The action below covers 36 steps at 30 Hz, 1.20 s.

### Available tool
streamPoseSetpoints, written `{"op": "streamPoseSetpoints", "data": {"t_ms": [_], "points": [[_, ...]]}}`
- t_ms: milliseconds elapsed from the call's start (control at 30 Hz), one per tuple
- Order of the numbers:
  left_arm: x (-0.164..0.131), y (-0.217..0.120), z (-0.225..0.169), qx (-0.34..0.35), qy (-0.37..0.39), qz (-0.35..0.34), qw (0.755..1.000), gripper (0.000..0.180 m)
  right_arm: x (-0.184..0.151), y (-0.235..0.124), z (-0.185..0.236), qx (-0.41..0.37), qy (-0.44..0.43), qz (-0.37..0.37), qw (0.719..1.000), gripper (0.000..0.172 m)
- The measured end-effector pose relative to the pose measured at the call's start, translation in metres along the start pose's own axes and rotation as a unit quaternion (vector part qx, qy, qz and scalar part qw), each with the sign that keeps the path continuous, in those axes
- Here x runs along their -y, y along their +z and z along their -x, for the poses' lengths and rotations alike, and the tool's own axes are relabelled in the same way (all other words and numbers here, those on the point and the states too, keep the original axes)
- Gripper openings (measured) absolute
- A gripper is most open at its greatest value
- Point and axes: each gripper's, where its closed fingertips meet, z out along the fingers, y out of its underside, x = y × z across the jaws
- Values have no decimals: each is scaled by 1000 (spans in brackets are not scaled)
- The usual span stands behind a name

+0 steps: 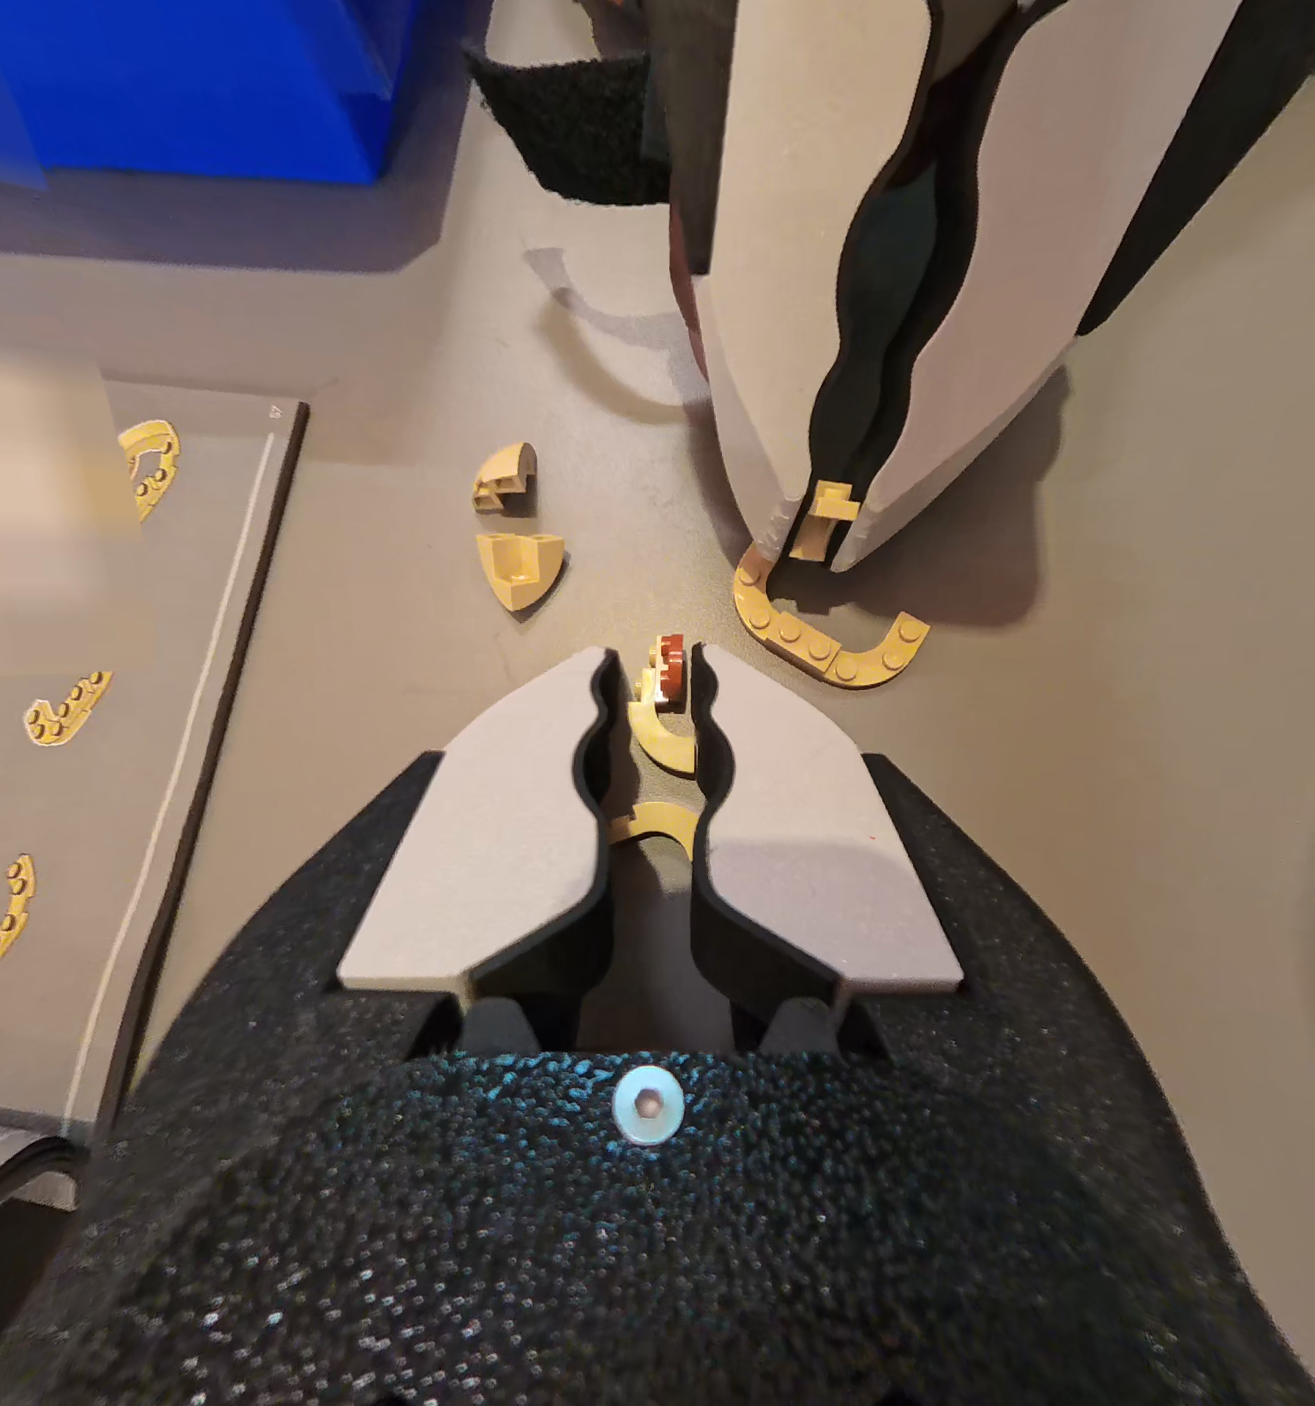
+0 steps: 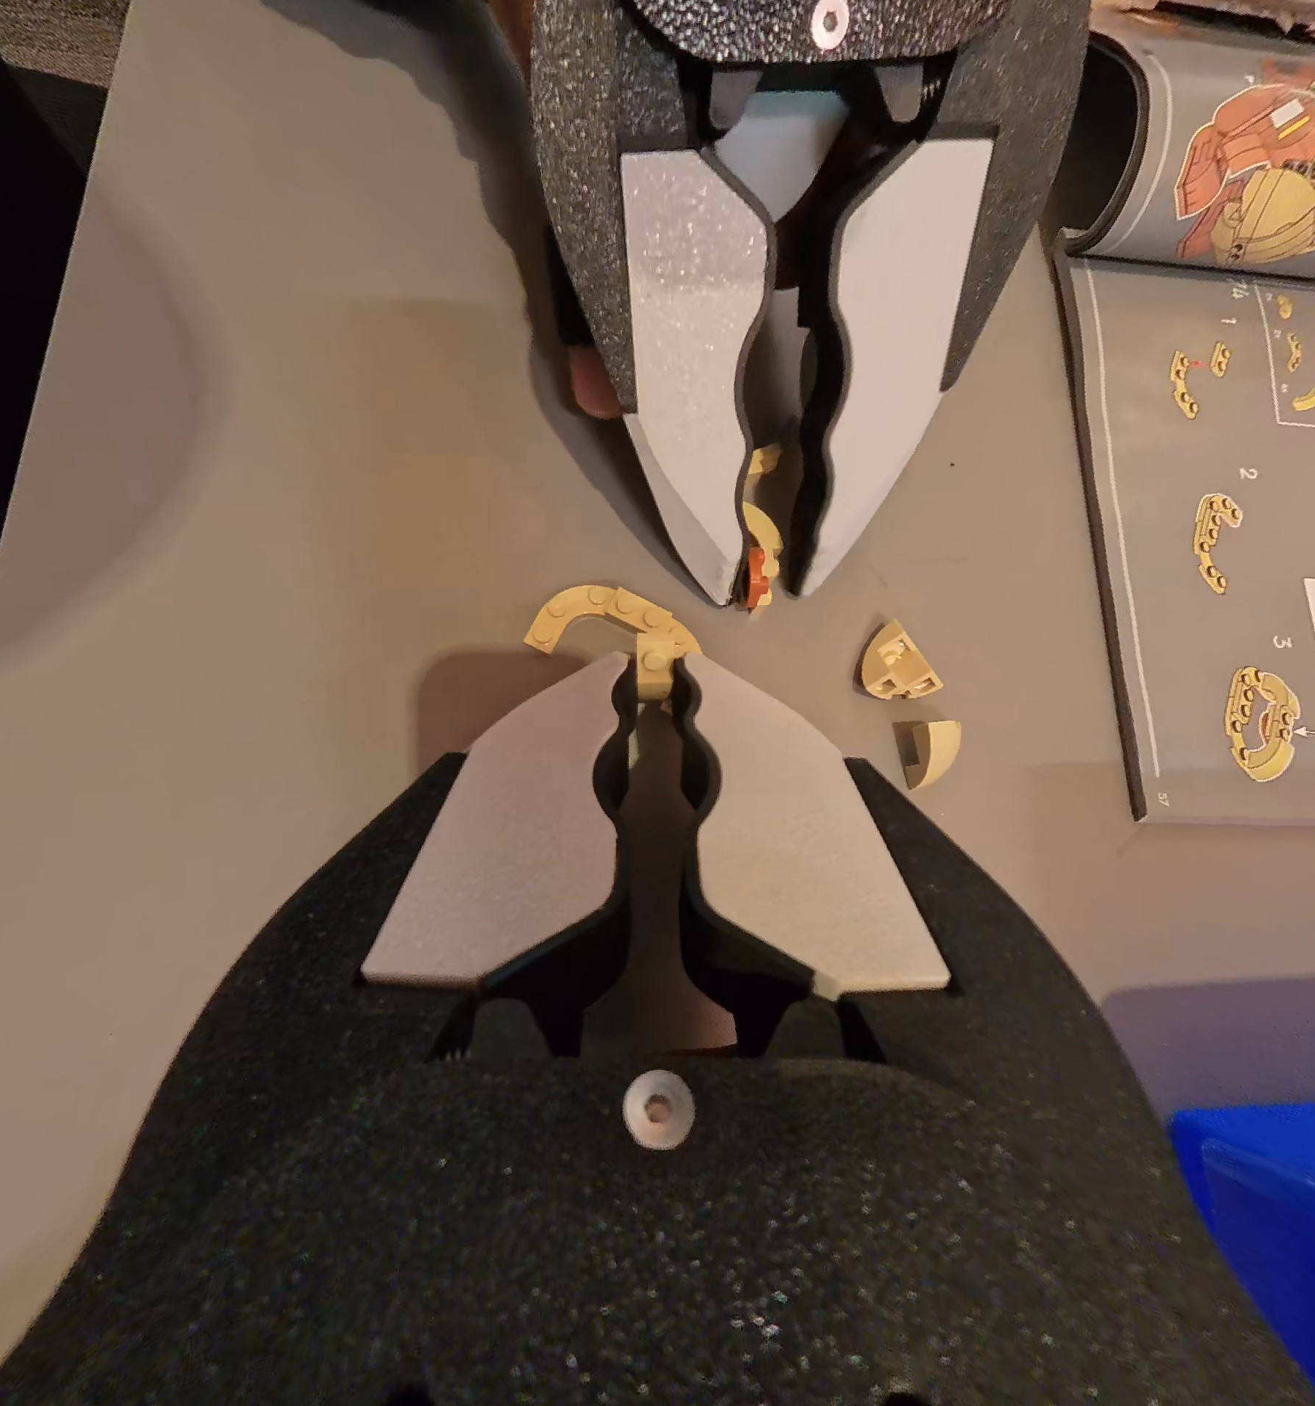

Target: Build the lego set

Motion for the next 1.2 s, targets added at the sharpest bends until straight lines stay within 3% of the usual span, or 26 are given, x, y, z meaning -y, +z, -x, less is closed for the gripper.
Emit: {"op": "streamPoseSetpoints", "data": {"t_ms": [267, 433, 633, 867, 1200], "points": [[2, 2, -7, -13, 32, -3, 999, 10, 0, 0, -2, -2, 4, -1, 1000, 8], [10, -1, -9, 29, 146, -29, 988, 9, 1, -4, -5, 0, 24, -13, 1000, 8], [37, -20, -23, 72, 294, -116, 946, 10, 11, -9, 3, 58, 83, -53, 993, 8], [42, -25, -40, 63, 364, -142, 918, 10, 20, -14, 20, 151, 149, -80, 974, 8], [48, -30, -60, 21, 385, -197, 902, 10, 23, -17, 39, 213, 151, -75, 962, 8]]}}
